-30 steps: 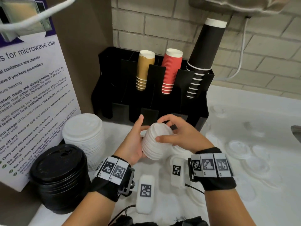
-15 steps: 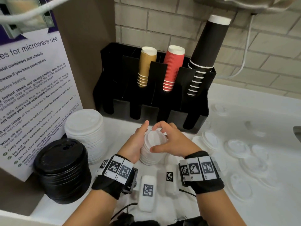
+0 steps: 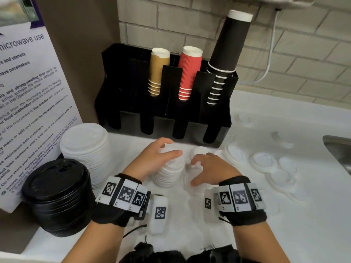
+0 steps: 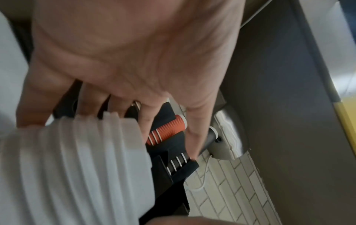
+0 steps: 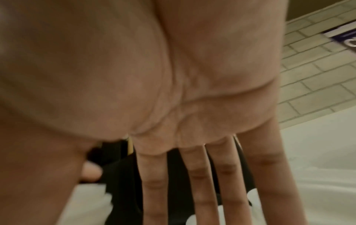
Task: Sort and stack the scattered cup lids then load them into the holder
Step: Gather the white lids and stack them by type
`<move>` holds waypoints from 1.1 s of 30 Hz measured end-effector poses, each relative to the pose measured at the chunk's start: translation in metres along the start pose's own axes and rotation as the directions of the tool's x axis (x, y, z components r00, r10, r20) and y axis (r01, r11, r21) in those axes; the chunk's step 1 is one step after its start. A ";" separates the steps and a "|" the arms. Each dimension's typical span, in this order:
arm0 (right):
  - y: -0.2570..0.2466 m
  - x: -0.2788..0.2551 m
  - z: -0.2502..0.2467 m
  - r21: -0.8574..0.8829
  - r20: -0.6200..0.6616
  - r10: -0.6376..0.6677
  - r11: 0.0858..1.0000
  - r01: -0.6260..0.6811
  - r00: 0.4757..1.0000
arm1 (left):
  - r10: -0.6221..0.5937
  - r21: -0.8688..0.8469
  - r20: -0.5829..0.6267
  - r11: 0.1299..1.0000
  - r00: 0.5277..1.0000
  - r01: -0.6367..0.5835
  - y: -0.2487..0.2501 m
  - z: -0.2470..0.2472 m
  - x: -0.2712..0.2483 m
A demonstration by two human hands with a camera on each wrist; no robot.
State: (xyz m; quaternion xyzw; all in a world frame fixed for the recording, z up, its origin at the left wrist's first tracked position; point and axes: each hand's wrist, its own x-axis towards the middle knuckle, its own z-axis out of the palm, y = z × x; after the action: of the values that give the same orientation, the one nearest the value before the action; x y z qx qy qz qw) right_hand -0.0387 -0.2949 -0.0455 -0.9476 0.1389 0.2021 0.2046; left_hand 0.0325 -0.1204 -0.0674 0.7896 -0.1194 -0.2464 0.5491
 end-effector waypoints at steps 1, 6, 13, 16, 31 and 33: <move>-0.004 0.001 0.003 -0.043 0.016 0.009 0.999 -0.008 1.000 | 0.020 0.027 0.014 0.999 1.000 -0.020 0.000 -0.001 -0.002; -0.014 0.006 0.012 -0.164 0.055 0.046 0.986 -0.037 0.997 | 0.082 0.233 0.091 0.967 0.992 -0.101 -0.006 -0.008 -0.008; 0.003 0.003 -0.005 0.075 -0.043 -0.036 0.996 0.039 0.998 | 0.065 0.296 0.065 0.952 0.996 -0.081 -0.012 -0.016 -0.007; 0.009 0.000 -0.020 0.298 -0.164 -0.108 0.942 0.154 0.981 | 0.084 0.287 0.061 0.953 0.995 -0.098 -0.016 -0.016 -0.007; -0.036 0.010 0.011 0.295 -0.374 -0.311 0.853 0.430 0.874 | 0.112 0.168 0.003 0.980 0.994 -0.111 -0.023 -0.008 -0.016; -0.037 0.011 0.011 0.263 -0.374 -0.328 0.859 0.438 0.868 | 0.110 0.161 0.006 0.981 0.994 -0.110 -0.023 -0.006 -0.016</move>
State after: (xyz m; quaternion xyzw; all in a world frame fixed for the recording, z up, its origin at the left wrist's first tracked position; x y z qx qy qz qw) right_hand -0.0201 -0.2589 -0.0473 -0.9261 0.0087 -0.0248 0.3764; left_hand 0.0201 -0.0994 -0.0830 0.8240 -0.1817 -0.2042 0.4963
